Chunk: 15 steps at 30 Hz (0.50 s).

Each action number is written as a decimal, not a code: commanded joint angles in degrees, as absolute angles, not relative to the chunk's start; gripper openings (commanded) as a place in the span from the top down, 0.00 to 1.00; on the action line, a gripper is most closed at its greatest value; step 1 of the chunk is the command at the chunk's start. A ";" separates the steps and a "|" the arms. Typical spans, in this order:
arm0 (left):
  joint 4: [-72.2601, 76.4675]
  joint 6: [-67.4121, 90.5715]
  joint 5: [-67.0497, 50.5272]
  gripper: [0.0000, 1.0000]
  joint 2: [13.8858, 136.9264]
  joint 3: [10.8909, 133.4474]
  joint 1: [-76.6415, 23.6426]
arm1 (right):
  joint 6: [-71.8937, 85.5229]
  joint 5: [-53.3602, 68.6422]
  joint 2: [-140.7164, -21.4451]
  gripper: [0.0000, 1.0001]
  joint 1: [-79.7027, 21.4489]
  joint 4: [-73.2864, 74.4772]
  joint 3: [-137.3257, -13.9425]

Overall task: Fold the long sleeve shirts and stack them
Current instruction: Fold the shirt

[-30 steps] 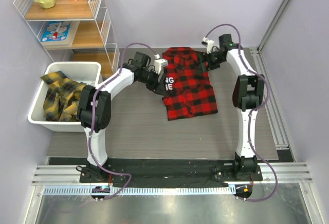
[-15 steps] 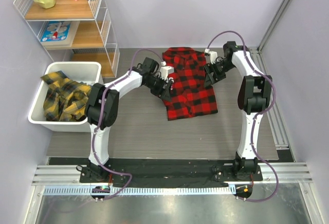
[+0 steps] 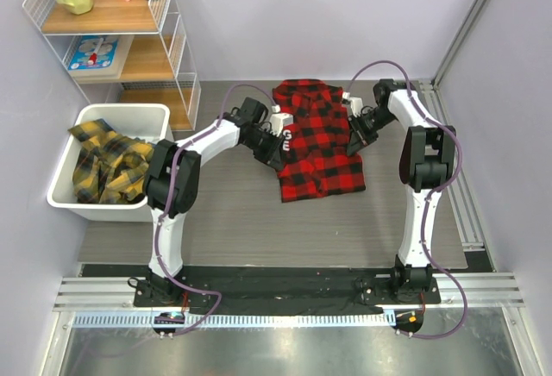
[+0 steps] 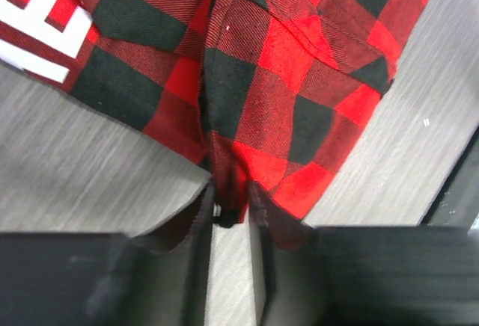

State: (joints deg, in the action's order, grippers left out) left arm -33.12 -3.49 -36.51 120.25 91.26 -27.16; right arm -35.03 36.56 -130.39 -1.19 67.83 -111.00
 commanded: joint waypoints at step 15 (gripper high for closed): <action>-45.97 -30.22 -40.61 0.98 99.15 69.27 -42.62 | -88.84 30.00 -92.84 0.88 -1.93 84.46 -65.86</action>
State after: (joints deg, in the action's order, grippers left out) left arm -41.01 -21.06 -42.15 103.02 74.70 -39.53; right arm -71.88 37.12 -101.27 -1.15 74.96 -75.70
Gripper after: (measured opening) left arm 0.006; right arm 0.045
